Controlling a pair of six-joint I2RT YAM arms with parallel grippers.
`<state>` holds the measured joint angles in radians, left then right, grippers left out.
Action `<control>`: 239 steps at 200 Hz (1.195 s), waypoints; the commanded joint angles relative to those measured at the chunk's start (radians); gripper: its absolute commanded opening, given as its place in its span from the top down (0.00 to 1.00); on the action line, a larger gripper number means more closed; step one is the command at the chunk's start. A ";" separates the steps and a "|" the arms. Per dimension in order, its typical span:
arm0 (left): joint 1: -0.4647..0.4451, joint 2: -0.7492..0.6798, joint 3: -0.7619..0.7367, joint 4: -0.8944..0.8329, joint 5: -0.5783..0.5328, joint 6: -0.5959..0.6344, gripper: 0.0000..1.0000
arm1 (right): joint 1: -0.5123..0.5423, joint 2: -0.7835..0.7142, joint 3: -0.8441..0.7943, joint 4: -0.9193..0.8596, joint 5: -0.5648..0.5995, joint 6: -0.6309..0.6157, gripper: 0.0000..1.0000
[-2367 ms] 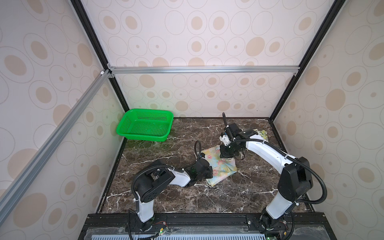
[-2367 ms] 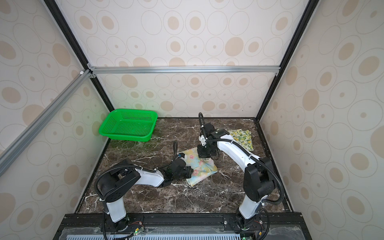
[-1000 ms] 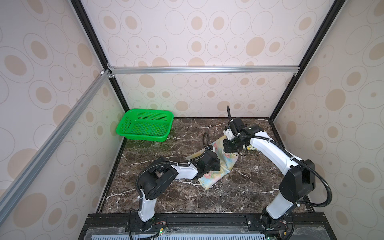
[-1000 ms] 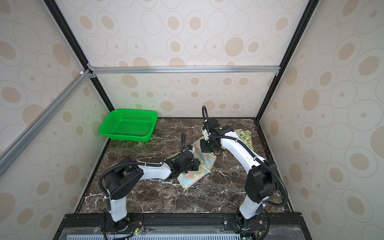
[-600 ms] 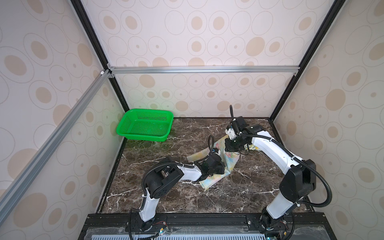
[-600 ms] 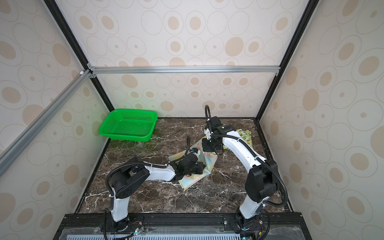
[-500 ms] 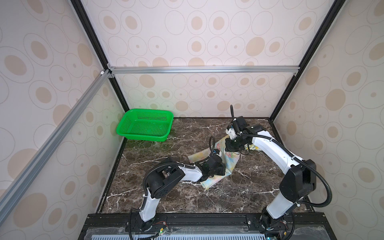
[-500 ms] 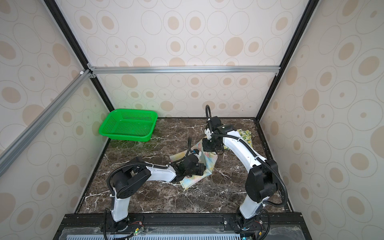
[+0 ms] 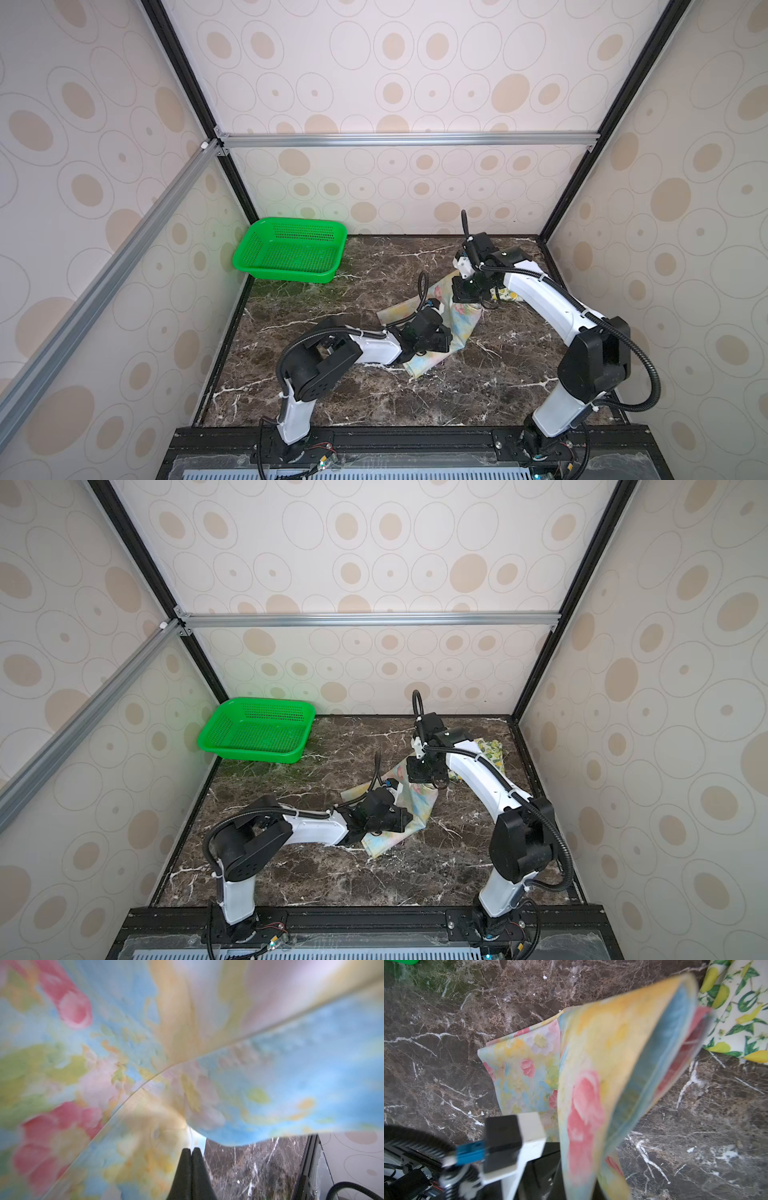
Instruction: Fold and stack the skirts
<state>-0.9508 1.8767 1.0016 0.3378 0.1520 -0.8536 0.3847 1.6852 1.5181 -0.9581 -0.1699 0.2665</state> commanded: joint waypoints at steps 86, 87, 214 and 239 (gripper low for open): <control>0.121 -0.212 -0.226 -0.181 -0.147 0.119 1.00 | -0.006 0.004 0.045 -0.035 0.075 -0.059 1.00; 0.121 -0.211 -0.226 -0.179 -0.146 0.118 1.00 | -0.005 0.004 0.045 -0.035 0.075 -0.058 1.00; 0.101 -0.059 -0.267 0.062 -0.058 0.001 1.00 | 0.149 0.051 0.058 -0.017 0.095 0.022 1.00; 0.083 -0.033 -0.249 0.080 -0.053 -0.016 1.00 | 0.192 0.076 0.048 0.009 0.080 0.050 1.00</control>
<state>-0.8467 1.8000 0.7391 0.4213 0.0860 -0.8341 0.5373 1.7348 1.5566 -0.9691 -0.0746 0.2790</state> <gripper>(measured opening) 0.047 0.067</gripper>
